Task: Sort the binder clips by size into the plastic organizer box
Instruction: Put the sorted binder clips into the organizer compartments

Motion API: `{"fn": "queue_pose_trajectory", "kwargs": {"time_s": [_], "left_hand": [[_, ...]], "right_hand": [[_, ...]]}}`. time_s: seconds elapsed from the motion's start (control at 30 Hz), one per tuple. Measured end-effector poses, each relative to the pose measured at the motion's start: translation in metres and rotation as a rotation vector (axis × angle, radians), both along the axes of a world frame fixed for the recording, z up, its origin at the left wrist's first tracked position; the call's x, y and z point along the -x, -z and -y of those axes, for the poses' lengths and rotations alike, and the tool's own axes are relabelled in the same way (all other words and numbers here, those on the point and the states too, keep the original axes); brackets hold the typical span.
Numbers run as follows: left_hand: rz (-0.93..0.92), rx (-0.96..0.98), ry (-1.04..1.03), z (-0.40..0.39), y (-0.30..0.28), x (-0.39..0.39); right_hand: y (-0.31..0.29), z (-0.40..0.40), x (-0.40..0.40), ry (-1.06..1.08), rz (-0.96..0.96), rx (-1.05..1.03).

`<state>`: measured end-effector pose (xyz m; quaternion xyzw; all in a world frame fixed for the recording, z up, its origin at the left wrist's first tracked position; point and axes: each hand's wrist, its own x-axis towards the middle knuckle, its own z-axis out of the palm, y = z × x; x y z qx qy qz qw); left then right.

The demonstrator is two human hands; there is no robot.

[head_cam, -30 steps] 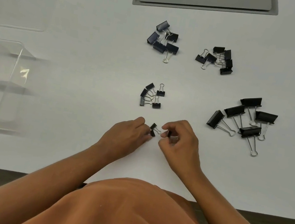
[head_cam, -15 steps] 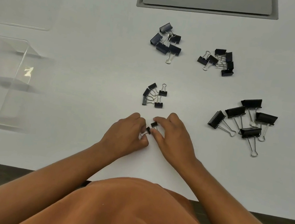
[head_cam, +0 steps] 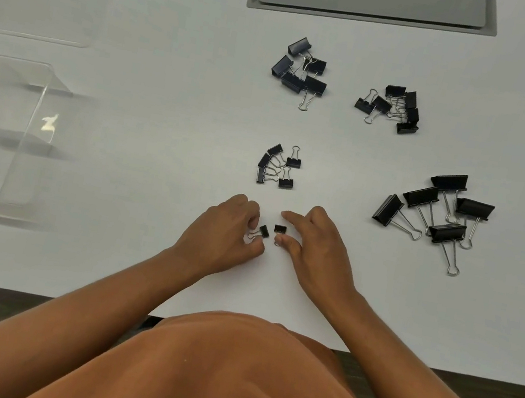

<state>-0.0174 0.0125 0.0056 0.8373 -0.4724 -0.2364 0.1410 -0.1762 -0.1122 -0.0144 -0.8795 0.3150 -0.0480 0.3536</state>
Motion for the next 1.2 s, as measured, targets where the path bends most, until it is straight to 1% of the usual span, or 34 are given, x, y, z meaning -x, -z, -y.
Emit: {"fn": "queue_pose_trajectory", "kwargs": {"time_s": [0.1,0.2,0.33,0.43,0.53,0.63,0.7,0.8,0.87,0.9,0.97,1.03,1.1,1.17,1.2], "left_hand": [[0.055,0.089,0.06,-0.002,0.006,0.002],[0.045,0.076,0.076,0.0,0.012,0.003],[0.05,0.1,0.132,-0.001,0.017,0.003],[-0.062,0.064,0.04,0.002,0.014,-0.002],[-0.099,0.018,0.067,0.006,0.01,-0.007],[-0.053,-0.043,0.146,0.003,0.01,-0.011],[0.012,-0.032,0.2,0.0,0.013,-0.013],[0.096,-0.022,0.224,-0.011,0.015,-0.02],[0.101,-0.027,0.2,-0.021,0.015,-0.026],[0.067,-0.003,0.167,-0.028,0.015,-0.028],[-0.097,0.081,0.031,-0.039,0.009,-0.036],[-0.283,0.164,-0.134,-0.051,-0.003,-0.049],[-0.413,0.249,-0.283,-0.066,-0.018,-0.064],[-0.515,0.328,-0.404,-0.084,-0.034,-0.081],[-0.547,0.37,-0.459,-0.097,-0.042,-0.091]], "right_hand": [[-0.001,-0.002,-0.001,0.033,0.002,-0.022],[-0.003,-0.002,-0.004,0.072,0.014,-0.066],[-0.007,0.001,-0.008,0.087,-0.045,-0.145],[-0.011,0.003,-0.01,0.086,-0.088,-0.193],[-0.018,0.007,-0.011,0.068,-0.121,-0.242],[-0.024,0.012,-0.014,0.018,-0.182,-0.269],[-0.027,0.015,-0.014,-0.001,-0.208,-0.287],[-0.036,0.012,-0.018,0.001,-0.192,-0.332],[-0.042,0.005,-0.025,0.054,-0.15,-0.39],[-0.043,0.0,-0.031,0.095,-0.122,-0.42],[-0.047,-0.013,-0.045,0.203,-0.062,-0.49],[-0.053,-0.03,-0.062,0.332,-0.009,-0.615],[-0.059,-0.052,-0.081,0.43,0.046,-0.769],[-0.065,-0.075,-0.102,0.449,0.085,-0.873],[-0.067,-0.089,-0.116,0.424,0.089,-0.897]]}}
